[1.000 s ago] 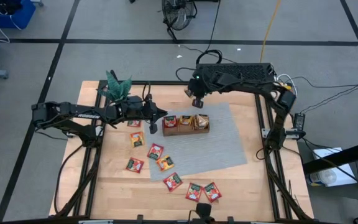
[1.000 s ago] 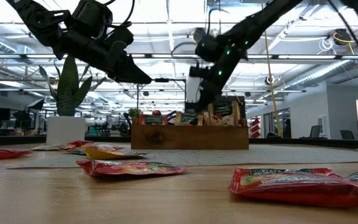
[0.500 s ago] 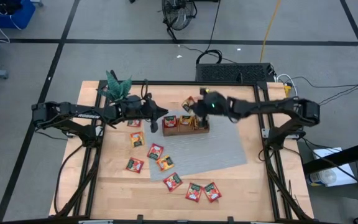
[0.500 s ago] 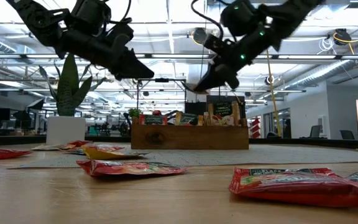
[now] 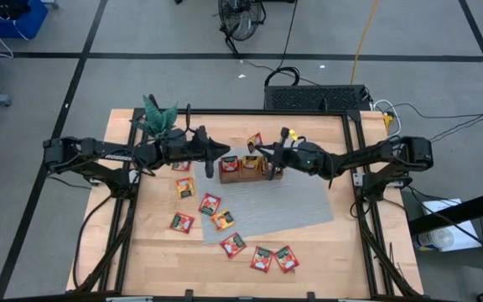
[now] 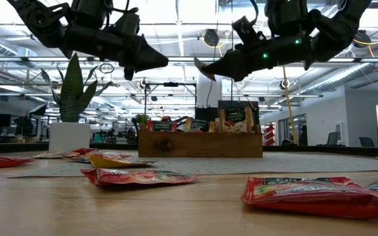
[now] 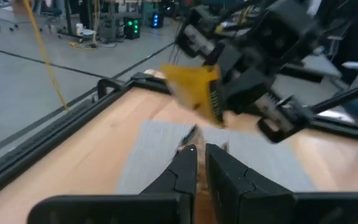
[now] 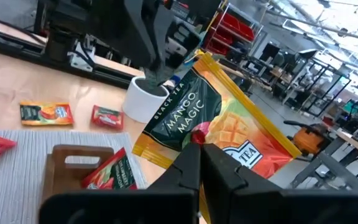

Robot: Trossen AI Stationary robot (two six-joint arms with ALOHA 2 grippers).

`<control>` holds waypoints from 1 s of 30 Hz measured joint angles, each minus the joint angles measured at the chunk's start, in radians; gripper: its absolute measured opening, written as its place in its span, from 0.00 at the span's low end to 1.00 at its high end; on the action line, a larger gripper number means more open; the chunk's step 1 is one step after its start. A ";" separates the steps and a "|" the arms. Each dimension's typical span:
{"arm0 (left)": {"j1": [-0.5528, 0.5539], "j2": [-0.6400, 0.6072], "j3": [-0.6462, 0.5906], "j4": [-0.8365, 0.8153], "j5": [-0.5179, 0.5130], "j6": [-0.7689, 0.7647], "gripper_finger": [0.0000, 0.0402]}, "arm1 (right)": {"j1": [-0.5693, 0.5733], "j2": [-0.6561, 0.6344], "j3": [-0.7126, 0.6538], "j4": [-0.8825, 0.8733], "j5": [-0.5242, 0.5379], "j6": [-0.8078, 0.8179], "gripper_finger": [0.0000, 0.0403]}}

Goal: Pick & Place Tea
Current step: Put the top right yellow tea into the middle part of the wooden organizer

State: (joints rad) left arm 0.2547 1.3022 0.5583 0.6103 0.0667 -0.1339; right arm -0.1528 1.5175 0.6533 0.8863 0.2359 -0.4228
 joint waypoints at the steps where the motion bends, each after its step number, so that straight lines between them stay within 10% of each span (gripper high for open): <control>1: -0.009 0.003 0.001 0.006 -0.001 -0.003 0.09 | 0.000 0.002 0.000 0.000 0.000 0.008 0.00; 18: -0.106 0.252 0.235 0.042 -0.076 -0.102 0.52 | -0.003 0.002 0.000 0.007 0.005 0.018 0.00; 30: -0.112 0.279 0.280 -0.019 -0.273 -0.097 0.56 | -0.003 0.002 0.000 -0.001 0.034 0.018 0.00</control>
State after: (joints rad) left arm 0.1429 1.5808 0.8385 0.5909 -0.2065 -0.2312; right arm -0.1558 1.5192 0.6537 0.8855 0.2695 -0.4043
